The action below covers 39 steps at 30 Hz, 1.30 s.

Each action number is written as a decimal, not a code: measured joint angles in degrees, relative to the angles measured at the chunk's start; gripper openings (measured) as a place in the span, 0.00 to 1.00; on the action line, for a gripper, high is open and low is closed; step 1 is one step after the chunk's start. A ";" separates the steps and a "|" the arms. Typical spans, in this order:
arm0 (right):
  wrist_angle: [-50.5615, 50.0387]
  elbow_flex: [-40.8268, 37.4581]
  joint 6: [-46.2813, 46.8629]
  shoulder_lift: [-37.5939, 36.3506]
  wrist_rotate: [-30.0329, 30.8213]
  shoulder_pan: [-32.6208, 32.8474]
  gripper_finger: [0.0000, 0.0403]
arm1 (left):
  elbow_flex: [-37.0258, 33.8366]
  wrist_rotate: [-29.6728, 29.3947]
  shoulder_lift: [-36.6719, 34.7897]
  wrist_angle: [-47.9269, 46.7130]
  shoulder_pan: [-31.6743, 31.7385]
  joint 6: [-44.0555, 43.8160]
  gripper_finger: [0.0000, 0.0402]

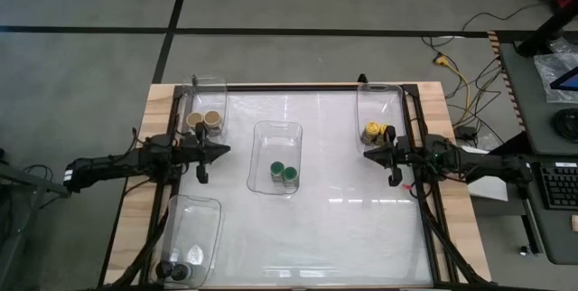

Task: Sort spices by type
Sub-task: Return to Home Position

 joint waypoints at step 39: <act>0.00 0.00 0.00 0.00 0.00 -0.02 0.03 | 0.07 -0.02 0.87 0.12 0.00 0.00 0.00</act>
